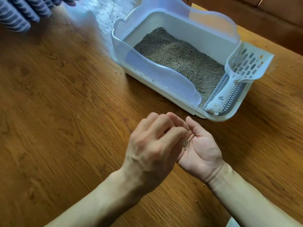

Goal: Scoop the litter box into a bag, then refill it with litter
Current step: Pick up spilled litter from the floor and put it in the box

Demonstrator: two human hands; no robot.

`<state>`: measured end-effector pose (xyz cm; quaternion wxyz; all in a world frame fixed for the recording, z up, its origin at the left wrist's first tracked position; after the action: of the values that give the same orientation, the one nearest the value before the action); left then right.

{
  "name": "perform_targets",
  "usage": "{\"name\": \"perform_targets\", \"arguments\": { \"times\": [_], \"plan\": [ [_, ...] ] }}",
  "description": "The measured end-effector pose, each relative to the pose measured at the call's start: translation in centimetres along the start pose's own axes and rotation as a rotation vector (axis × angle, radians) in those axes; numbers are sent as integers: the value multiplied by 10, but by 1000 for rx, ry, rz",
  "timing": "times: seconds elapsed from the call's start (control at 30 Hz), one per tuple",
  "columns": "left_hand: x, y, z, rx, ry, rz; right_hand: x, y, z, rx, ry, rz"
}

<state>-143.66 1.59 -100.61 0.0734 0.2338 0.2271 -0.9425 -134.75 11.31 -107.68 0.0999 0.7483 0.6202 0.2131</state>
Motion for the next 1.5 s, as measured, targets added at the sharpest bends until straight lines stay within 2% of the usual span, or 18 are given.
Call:
{"name": "perform_targets", "arguments": {
  "times": [0.13, 0.2, 0.3, 0.43, 0.6, 0.73, 0.8, 0.97, 1.23, 1.4, 1.5],
  "plan": [
    [32, 3, 16, -103, 54, 182, 11, 5, 4, 28, -9, 78],
    [54, 12, 7, -51, 68, 291, 14, 6, 7, 15, -27, 90],
    [81, 35, -18, 159, 8, 375, 16, 4, 8, 14, -21, 96],
    [92, 58, -42, 350, -93, 362, 17, 3, 10, 35, -22, 89],
    [95, 55, -51, 410, -168, 313, 18, 3, 15, 41, -20, 84],
    [97, 50, -55, 462, -242, 188, 18, 4, 18, 39, -28, 77],
    [98, 49, -56, 461, -258, 164, 19, 4, 20, 31, -22, 77],
    [101, 41, -56, 355, -184, 235, 20, 5, 21, 31, -21, 83],
    [102, 40, -69, 424, -290, 94, 22, 5, 24, 10, -17, 74],
    [112, 40, -55, 329, -204, 311, 23, 7, 26, 5, -20, 80],
    [113, 38, -54, 330, -237, 295, 22, 8, 27, 11, -22, 80]
  ]
}}
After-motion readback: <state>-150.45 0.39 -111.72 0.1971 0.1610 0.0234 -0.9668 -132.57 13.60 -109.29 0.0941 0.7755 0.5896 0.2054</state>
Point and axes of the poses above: each hand's wrist, its own y-axis away from the middle knuckle, its own z-axis out of the back of the hand, x = y × z, the point moved 2 cm from there along -y, towards the middle knuckle, and after that the axes turned 8 degrees about x, right-handed, at the moved point
